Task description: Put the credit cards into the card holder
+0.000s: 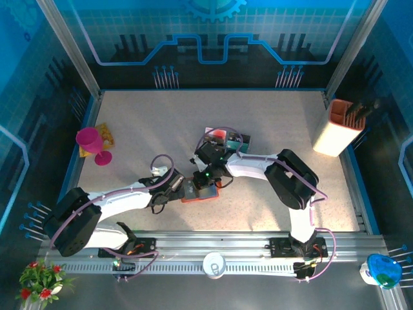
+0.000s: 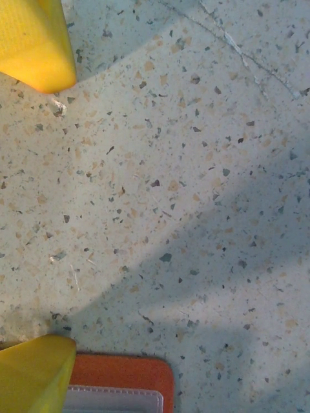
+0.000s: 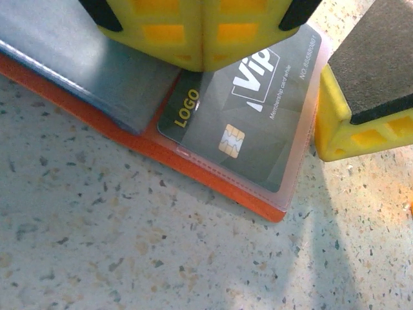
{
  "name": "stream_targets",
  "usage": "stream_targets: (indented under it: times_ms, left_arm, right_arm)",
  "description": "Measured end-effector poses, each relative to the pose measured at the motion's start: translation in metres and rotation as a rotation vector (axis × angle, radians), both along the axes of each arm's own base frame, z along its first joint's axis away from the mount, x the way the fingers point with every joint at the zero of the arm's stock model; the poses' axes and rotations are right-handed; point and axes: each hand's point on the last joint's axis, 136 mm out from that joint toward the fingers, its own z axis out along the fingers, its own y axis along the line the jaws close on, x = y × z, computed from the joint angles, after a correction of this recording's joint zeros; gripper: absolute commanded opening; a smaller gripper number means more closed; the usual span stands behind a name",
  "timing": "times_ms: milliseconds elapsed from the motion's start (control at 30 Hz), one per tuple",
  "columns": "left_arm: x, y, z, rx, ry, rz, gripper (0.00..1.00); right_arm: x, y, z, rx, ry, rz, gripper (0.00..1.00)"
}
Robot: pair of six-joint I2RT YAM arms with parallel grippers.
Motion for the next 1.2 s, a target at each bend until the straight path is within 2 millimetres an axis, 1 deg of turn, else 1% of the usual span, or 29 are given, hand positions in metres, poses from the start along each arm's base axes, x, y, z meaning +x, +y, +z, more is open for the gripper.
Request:
stream_targets:
  times_ms: [367,400,467,567,633,700,800,900,1000,1100,1200]
  left_arm:
    - [0.0,0.0,0.001,-0.002,-0.003,0.0,0.99]
    - [0.0,0.0,0.002,-0.004,-0.005,0.0,0.99]
    - [0.0,-0.001,0.003,-0.012,-0.008,-0.001,0.99]
    - [0.002,-0.003,0.009,-0.029,-0.024,-0.003,0.99]
    - [0.003,-0.004,0.015,-0.045,-0.044,-0.003,0.99]
    - [0.004,-0.005,0.022,-0.062,-0.064,-0.003,0.99]
    - [0.006,-0.006,0.033,-0.078,-0.085,-0.003,0.99]
    - [0.008,-0.008,0.043,-0.094,-0.106,-0.005,0.99]
    - [0.011,-0.01,0.052,-0.105,-0.123,-0.01,0.99]
    - [0.014,-0.013,0.06,-0.107,-0.136,-0.026,0.99]
    - [0.019,-0.017,0.068,-0.107,-0.149,-0.045,0.99]
  right_arm:
    - [-0.009,0.007,0.001,0.007,0.021,0.027,0.0]
    - [-0.01,0.007,0.003,0.011,0.023,0.024,0.02]
    - [-0.012,0.005,0.009,0.02,0.021,0.017,0.09]
    - [-0.016,-0.002,0.026,0.049,0.005,0.0,0.21]
    - [-0.018,-0.008,0.04,0.079,-0.012,-0.02,0.3]
    - [-0.017,-0.017,0.051,0.103,-0.033,-0.047,0.36]
    - [-0.014,-0.035,0.058,0.113,-0.058,-0.097,0.46]
    - [-0.012,-0.057,0.054,0.088,-0.074,-0.153,0.52]
    - [-0.009,-0.076,0.045,0.051,-0.086,-0.198,0.56]
    - [-0.009,-0.09,0.034,0.013,-0.084,-0.227,0.56]
    - [-0.009,-0.096,0.028,-0.005,-0.079,-0.238,0.56]
